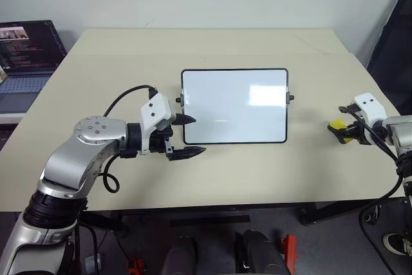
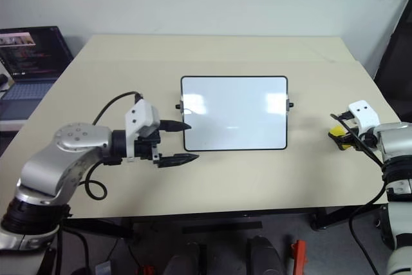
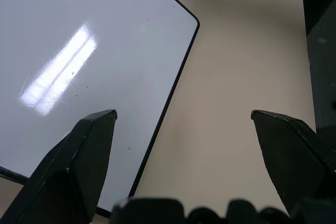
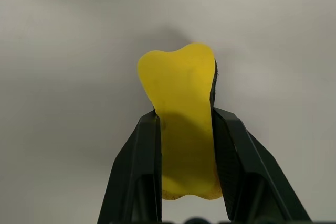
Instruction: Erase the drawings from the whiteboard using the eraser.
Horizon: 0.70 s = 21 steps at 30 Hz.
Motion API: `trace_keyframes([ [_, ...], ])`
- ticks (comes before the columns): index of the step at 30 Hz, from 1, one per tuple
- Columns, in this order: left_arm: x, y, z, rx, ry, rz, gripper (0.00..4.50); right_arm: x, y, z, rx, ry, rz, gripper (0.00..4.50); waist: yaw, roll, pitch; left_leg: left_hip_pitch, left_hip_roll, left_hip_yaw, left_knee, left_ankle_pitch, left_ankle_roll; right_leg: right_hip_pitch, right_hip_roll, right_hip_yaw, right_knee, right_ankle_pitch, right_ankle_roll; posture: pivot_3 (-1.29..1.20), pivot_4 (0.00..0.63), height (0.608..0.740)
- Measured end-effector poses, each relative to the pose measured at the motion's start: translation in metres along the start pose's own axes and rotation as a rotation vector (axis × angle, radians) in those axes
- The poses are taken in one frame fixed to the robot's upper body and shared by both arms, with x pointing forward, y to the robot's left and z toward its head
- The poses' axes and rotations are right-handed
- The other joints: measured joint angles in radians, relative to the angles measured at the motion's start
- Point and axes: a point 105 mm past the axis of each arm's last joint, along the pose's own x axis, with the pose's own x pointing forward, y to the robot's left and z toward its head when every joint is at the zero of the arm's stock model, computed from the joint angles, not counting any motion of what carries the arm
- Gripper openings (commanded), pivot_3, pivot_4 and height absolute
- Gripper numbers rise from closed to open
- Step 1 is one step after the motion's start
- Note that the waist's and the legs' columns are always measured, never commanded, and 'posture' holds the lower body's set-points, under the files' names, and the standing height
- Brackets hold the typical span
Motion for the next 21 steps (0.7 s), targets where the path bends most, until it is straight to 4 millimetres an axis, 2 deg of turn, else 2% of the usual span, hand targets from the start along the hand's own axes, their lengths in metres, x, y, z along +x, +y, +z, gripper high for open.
trace_keyframes([
  [8, 0.0001, 0.0002, -0.0004, -0.002, 0.002, 0.002, 4.50, 0.0052, 0.0028, 0.0025, 0.039, 0.007, -0.012, 1.01, -0.002, 0.000, 0.000, 0.000, 0.000, 0.000, 0.000, 0.000, 0.000, 0.000, 0.000, 0.000, 0.000, 0.000, 0.001, 0.00, 0.150, 0.740],
  [18, 0.0006, 0.0004, 0.0003, -0.003, -0.003, 0.005, 4.50, 0.0079, 0.0011, -0.0004, 0.061, 0.015, -0.033, 4.37, -0.002, 0.000, 0.000, 0.000, 0.000, 0.000, 0.000, 0.000, 0.000, 0.000, 0.000, 0.000, 0.000, 0.000, 0.001, 0.00, 0.150, 0.740],
  [21, 0.0013, 0.0000, 0.0019, -0.003, -0.011, 0.000, 4.50, 0.0074, 0.0009, -0.0010, 0.071, 0.017, -0.032, 4.47, -0.002, 0.000, 0.000, 0.000, 0.000, 0.000, 0.000, 0.000, 0.000, 0.000, 0.000, 0.000, 0.000, 0.000, 0.001, 0.00, 0.150, 0.740],
])
